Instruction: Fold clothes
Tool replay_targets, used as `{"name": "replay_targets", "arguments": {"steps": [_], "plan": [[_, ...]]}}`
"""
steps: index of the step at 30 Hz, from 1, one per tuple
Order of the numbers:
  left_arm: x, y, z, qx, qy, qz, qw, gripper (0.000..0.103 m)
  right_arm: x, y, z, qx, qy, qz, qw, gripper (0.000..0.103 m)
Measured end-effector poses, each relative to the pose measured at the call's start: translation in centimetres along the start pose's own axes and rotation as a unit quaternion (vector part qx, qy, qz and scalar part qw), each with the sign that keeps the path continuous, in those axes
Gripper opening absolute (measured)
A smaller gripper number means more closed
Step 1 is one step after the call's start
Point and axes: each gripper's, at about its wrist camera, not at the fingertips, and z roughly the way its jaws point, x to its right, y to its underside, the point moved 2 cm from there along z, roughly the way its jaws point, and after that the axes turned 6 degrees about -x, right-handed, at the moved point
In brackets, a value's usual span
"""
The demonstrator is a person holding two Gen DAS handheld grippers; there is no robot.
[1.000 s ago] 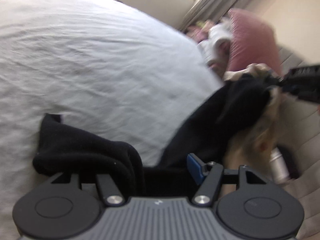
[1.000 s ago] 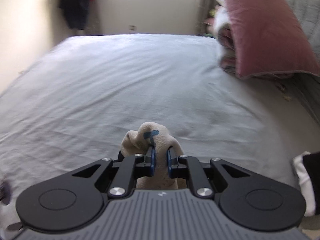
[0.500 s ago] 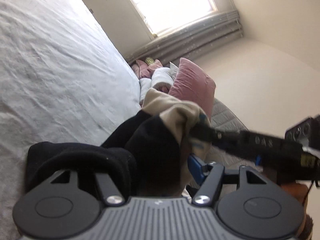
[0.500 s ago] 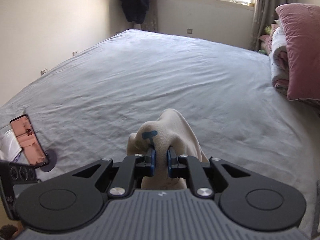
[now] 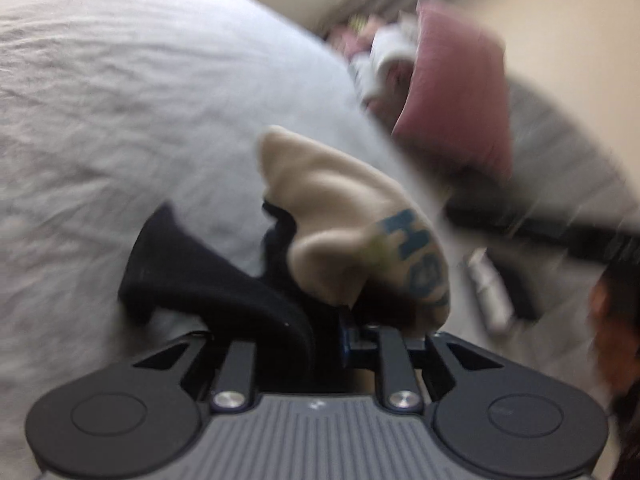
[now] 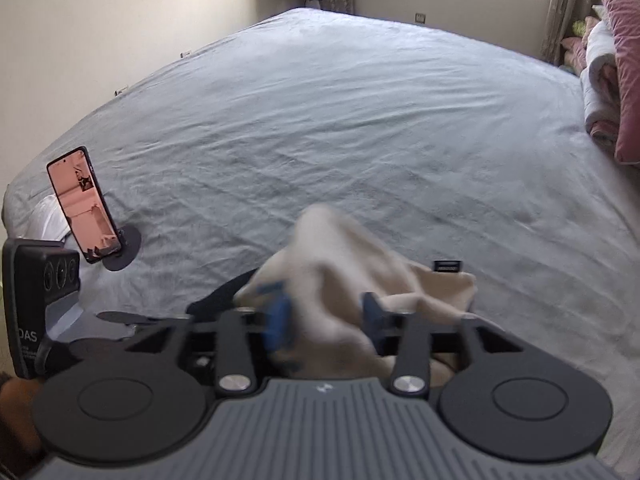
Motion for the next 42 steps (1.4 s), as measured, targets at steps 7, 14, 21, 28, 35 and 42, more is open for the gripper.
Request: {"name": "replay_targets", "arguments": {"steps": [7, 14, 21, 28, 35, 42], "plan": [[-1.4, 1.2, -1.1, -0.031, -0.016, 0.031, 0.9989, 0.038, 3.7, 0.9, 1.2, -0.002, 0.052, 0.032, 0.998, 0.059], [-4.5, 0.9, -3.2, 0.01, 0.01, -0.028, 0.9995, 0.048, 5.1, 1.6, 5.3, -0.034, 0.035, 0.087, 0.995, 0.059], [-3.9, 0.6, -3.0, 0.0, -0.026, -0.009, 0.9996, 0.051, -0.7, 0.1, 5.2, -0.032, -0.024, 0.002, 0.999, 0.066], [-3.2, 1.4, -1.8, -0.033, -0.046, 0.038, 0.9977, 0.053, -5.7, -0.3, 7.3, -0.06, -0.055, -0.078, 0.994, 0.067], [-2.7, 2.1, -0.7, -0.046, -0.073, 0.064, 0.9943, 0.051, -6.4, -0.1, 10.9, -0.088, -0.012, -0.113, 0.99, 0.008], [-2.7, 1.4, -0.6, -0.022, -0.081, 0.046, 0.9954, 0.007, -2.3, -2.0, 7.8, -0.02, 0.053, -0.072, 0.996, 0.006]]}}
